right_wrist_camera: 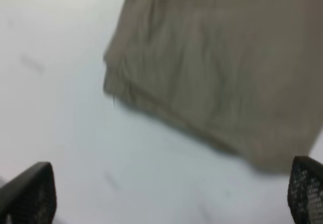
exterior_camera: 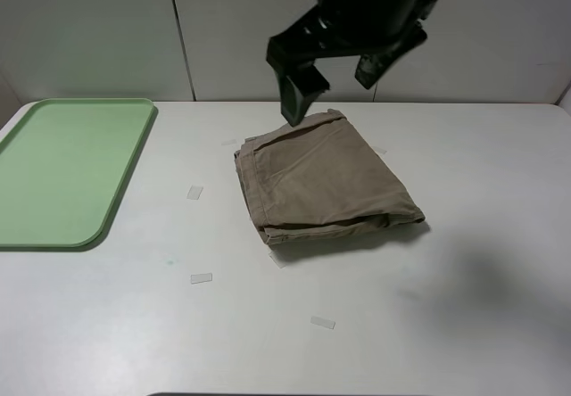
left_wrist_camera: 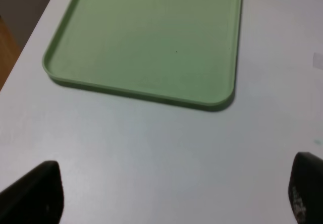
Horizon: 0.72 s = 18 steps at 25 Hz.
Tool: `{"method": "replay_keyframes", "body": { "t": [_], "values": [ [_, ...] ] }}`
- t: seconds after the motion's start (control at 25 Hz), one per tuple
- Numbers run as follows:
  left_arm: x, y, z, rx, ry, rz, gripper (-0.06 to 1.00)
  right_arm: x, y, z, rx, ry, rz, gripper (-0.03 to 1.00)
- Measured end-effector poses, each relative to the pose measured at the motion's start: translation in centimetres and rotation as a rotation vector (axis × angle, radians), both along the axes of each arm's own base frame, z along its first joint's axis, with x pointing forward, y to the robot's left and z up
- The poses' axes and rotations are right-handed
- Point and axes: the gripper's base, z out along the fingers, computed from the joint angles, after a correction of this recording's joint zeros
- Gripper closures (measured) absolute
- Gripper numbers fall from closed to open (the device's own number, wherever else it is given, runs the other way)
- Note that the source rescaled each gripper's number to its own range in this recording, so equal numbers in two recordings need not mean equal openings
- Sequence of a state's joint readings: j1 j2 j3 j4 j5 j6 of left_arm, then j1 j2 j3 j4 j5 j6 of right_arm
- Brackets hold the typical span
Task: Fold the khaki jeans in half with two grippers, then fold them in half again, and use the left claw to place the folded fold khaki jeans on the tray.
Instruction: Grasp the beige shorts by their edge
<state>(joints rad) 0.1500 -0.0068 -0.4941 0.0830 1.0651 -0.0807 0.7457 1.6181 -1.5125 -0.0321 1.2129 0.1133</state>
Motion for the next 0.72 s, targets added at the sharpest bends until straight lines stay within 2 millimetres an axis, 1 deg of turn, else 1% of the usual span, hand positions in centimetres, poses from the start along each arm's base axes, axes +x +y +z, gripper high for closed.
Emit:
{"method": "replay_keyframes", "body": {
  "t": [0.08, 0.12, 0.2, 0.24, 0.36, 0.48, 0.52, 0.72],
  "values": [
    [0.0, 0.0, 0.0, 0.000, 0.000, 0.000, 0.07, -1.8, -1.6, 0.4, 0.003, -0.002, 0.001, -0.03],
    [0.0, 0.0, 0.0, 0.000, 0.000, 0.000, 0.07, -2.6, -2.4, 0.3, -0.003, 0.003, 0.003, -0.03],
    [0.0, 0.0, 0.0, 0.000, 0.000, 0.000, 0.07, -4.3, -4.0, 1.0, 0.008, -0.014, 0.012, -0.03],
    [0.0, 0.0, 0.0, 0.000, 0.000, 0.000, 0.07, -5.1, -4.7, 0.8, 0.005, -0.012, 0.015, -0.03],
    [0.0, 0.0, 0.0, 0.000, 0.000, 0.000, 0.07, -7.7, -7.1, 1.4, 0.027, -0.039, 0.021, -0.03],
    [0.0, 0.0, 0.0, 0.000, 0.000, 0.000, 0.07, -9.8, -9.1, 1.7, 0.054, -0.070, 0.022, -0.03],
    [0.0, 0.0, 0.0, 0.000, 0.000, 0.000, 0.07, -10.5, -9.7, 1.6, 0.057, -0.073, 0.022, -0.03],
    [0.0, 0.0, 0.0, 0.000, 0.000, 0.000, 0.07, -14.0, -12.9, 1.8, 0.117, -0.141, 0.024, -0.03]
  ]
}}
